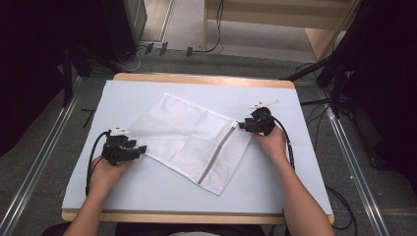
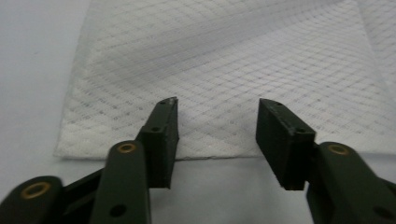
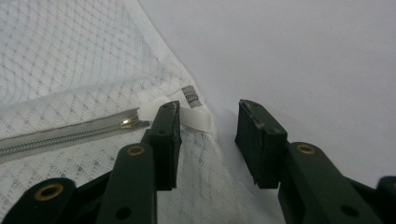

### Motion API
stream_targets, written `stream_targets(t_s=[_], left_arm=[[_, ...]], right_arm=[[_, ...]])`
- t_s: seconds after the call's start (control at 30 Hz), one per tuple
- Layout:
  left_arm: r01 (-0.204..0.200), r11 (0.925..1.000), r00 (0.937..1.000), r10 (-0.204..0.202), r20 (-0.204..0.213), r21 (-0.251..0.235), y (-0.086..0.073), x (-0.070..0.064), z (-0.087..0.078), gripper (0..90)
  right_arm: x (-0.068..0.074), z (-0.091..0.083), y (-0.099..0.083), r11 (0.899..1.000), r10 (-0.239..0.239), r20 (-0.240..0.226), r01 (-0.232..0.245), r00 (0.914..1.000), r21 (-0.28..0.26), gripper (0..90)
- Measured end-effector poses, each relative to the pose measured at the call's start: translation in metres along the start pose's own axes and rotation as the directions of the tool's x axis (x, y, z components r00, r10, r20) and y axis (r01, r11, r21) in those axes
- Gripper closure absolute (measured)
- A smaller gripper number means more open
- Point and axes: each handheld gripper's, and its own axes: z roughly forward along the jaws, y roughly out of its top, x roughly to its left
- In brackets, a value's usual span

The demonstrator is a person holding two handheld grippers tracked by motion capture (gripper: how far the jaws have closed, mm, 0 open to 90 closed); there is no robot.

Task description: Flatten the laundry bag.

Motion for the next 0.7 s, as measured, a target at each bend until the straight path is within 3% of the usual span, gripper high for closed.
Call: stream_targets(t_s=[0.07, 0.17, 0.27, 0.3, 0.5, 0.57, 0.7], left_arm=[[0.038, 0.9992, 0.9989, -0.039, 0.026, 0.008, 0.0, -0.001, 0.0, 63.7], [0.004, 0.9999, 1.0, -0.004, 0.002, 0.015, 0.001, -0.005, 0.001, 75.0], [0.016, 0.9996, 0.9999, -0.016, 0.002, 0.024, 0.001, -0.003, 0.001, 84.2], [0.036, 0.999, 0.9986, -0.037, 0.038, 0.027, 0.002, 0.002, 0.002, 88.4], [0.067, 0.9966, 0.9947, -0.07, 0.075, 0.048, 0.005, 0.007, 0.003, 90.0], [0.103, 0.993, 0.9886, -0.108, 0.104, 0.059, 0.007, 0.013, 0.003, 90.0], [0.118, 0.9913, 0.9885, -0.123, 0.088, 0.057, 0.01, 0.019, 0.004, 90.0]], right_arm=[[0.002, -0.001, -0.001, 1.0, 0.017, 0.017, -0.017, 0.9997, 0.001, 69.4], [0.005, -0.003, -0.001, 1.0, 0.012, 0.031, -0.013, 0.9995, 0.027, 80.7], [0.004, -0.004, -0.001, 0.998, 0.043, -0.001, -0.043, 0.9991, 0.04, 89.3], [0.005, -0.004, -0.001, 0.998, 0.045, -0.003, -0.045, 0.999, 0.042, 89.7], [0.007, -0.004, 0.001, 0.997, 0.043, 0.007, -0.043, 0.999, 0.06, 90.0], [0.007, -0.005, 0.002, 0.996, 0.053, -0.002, -0.052, 0.9986, 0.069, 90.0], [0.006, -0.008, 0.001, 0.993, 0.08, -0.029, -0.077, 0.9964, 0.091, 90.0]])
